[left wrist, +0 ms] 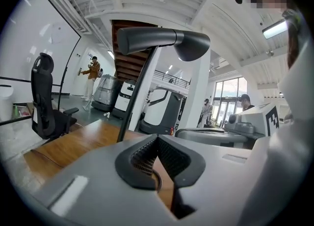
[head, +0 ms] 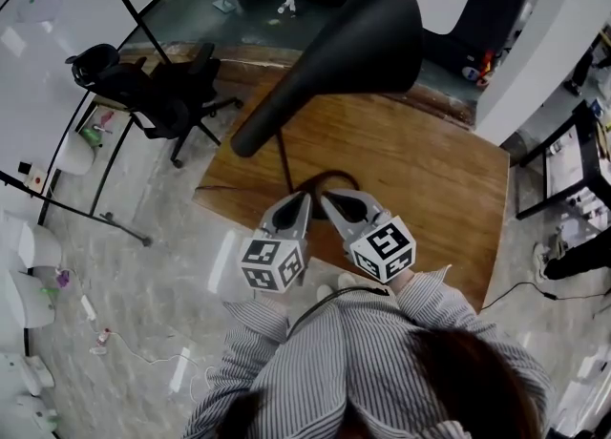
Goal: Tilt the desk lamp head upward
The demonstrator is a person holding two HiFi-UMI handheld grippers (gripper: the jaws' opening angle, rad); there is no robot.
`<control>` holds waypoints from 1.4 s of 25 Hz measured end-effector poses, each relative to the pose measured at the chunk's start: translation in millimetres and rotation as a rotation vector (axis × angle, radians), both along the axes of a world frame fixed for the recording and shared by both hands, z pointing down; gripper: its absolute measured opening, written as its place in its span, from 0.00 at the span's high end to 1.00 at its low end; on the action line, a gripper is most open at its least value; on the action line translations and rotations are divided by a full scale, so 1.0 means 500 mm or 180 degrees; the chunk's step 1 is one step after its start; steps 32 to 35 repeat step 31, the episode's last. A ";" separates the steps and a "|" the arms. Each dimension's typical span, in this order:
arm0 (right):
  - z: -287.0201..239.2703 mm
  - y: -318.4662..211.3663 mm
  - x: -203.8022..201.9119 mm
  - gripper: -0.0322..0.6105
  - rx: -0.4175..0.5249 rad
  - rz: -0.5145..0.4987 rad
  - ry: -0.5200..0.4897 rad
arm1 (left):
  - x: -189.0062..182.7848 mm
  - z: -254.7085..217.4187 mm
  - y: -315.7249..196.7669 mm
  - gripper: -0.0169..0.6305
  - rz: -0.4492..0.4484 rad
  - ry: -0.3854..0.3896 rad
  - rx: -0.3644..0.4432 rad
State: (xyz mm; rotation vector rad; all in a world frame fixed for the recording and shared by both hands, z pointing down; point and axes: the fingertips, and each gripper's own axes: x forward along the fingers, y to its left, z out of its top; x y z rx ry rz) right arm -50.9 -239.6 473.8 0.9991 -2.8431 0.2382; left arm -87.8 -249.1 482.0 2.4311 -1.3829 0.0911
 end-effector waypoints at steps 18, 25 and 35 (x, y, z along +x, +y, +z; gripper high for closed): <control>0.028 -0.004 0.005 0.95 -0.0121 0.0062 0.0144 | 0.012 0.011 0.009 0.97 0.0173 0.0029 -0.0053; 0.027 0.000 0.007 0.95 -0.0103 0.0043 0.0157 | 0.019 0.011 0.014 0.97 0.0163 0.0014 -0.0050; 0.023 0.003 0.012 0.95 -0.0080 0.0037 0.0168 | 0.020 0.012 0.018 0.97 0.0139 0.0011 -0.0058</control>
